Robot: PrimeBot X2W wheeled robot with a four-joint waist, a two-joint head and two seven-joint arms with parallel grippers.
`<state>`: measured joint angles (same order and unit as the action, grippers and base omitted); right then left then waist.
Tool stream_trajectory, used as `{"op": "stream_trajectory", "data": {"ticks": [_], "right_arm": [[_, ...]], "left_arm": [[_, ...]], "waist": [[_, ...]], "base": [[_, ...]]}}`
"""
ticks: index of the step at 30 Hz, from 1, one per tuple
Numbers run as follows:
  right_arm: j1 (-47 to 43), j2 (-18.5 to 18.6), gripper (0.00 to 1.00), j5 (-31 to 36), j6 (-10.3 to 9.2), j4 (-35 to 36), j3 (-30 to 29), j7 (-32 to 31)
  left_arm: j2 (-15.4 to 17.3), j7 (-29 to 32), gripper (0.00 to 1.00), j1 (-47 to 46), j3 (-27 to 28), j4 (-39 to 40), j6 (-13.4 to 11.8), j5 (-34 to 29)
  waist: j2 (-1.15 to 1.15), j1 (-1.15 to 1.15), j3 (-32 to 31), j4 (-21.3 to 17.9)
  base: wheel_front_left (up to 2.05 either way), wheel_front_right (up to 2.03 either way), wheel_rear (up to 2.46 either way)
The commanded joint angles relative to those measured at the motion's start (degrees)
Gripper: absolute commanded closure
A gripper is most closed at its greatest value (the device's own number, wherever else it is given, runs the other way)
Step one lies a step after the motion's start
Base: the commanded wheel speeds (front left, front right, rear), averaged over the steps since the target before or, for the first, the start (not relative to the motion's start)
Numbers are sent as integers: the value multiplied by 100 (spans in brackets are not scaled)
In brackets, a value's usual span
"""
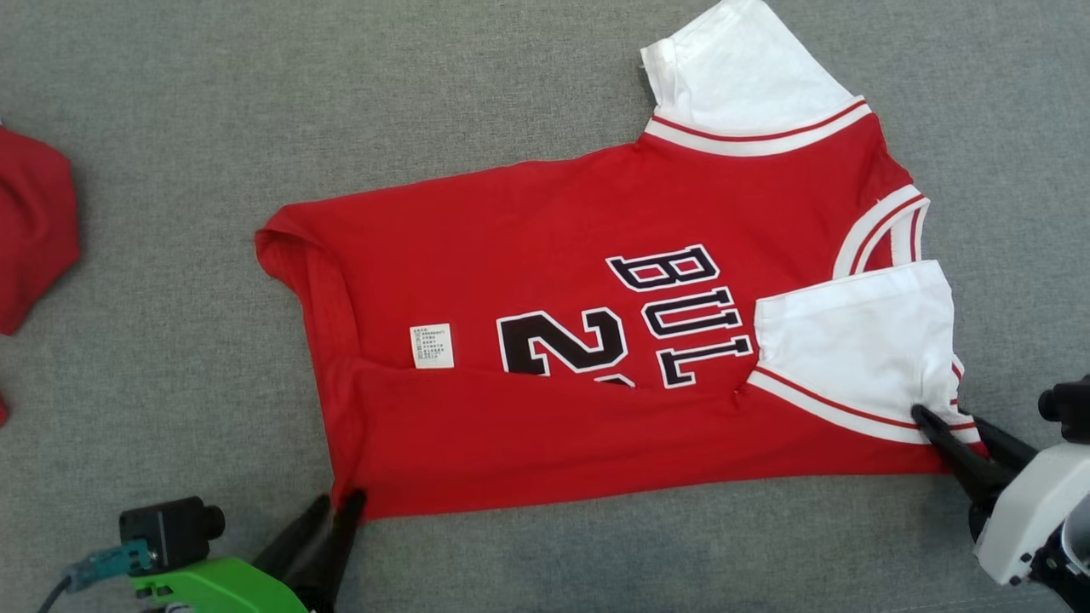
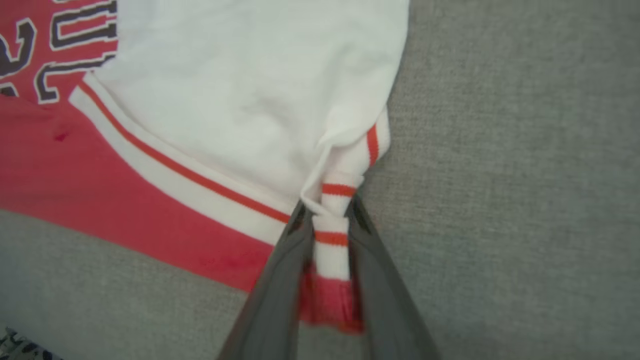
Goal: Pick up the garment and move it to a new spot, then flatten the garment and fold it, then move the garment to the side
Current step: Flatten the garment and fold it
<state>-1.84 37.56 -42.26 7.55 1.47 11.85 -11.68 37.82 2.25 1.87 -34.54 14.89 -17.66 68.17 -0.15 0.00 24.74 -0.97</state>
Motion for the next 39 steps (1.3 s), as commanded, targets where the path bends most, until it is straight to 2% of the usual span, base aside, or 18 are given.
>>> {"op": "stream_trajectory", "data": {"ticks": [1,4,9,13,16,21,22,28,34,39], "right_arm": [[159,-106,0,55,-12,-57,72,-40],[251,-154,0,-101,-11,84,75,-91],[801,227,0,-316,-7,554,-247,-398],[1682,465,0,-75,-7,763,-352,-705],[2536,444,0,149,-7,595,-179,-915],[3989,187,0,465,-7,-128,416,-1375],[3989,187,0,465,-7,-128,416,-1375],[5323,-21,0,741,-7,-1124,959,-1699],[6035,-68,0,865,-7,-1886,1271,-1782],[6296,25,0,795,-7,-2261,1539,-1876]], "left_arm": [[118,-5,0,-121,93,-72,-137,-46],[316,15,0,-177,257,3,-217,-78],[889,149,0,-538,694,403,-381,-210],[1090,567,0,-1350,775,541,-413,-334],[971,972,0,-2232,568,327,-395,-633],[346,1618,0,-3621,-61,-452,-196,-1029],[346,1618,0,-3621,-61,-452,-196,-1029],[-279,2003,0,-4776,-651,-1478,117,-1501],[-817,2187,0,-5264,-1065,-2295,476,-1653],[-1053,2295,0,-5448,-1295,-2811,729,-1676]], "waist": [[15,0,28,0],[15,0,49,4],[15,0,181,-34],[15,0,386,-26],[15,0,571,44],[15,0,877,261],[15,0,877,261],[15,0,1097,713],[15,0,1196,1075],[15,0,1202,1242]], "base": [[0,0,0],[0,0,0],[0,0,0],[0,0,0],[0,0,0],[0,0,0],[0,0,0],[0,0,0],[0,0,0],[0,0,0]]}}
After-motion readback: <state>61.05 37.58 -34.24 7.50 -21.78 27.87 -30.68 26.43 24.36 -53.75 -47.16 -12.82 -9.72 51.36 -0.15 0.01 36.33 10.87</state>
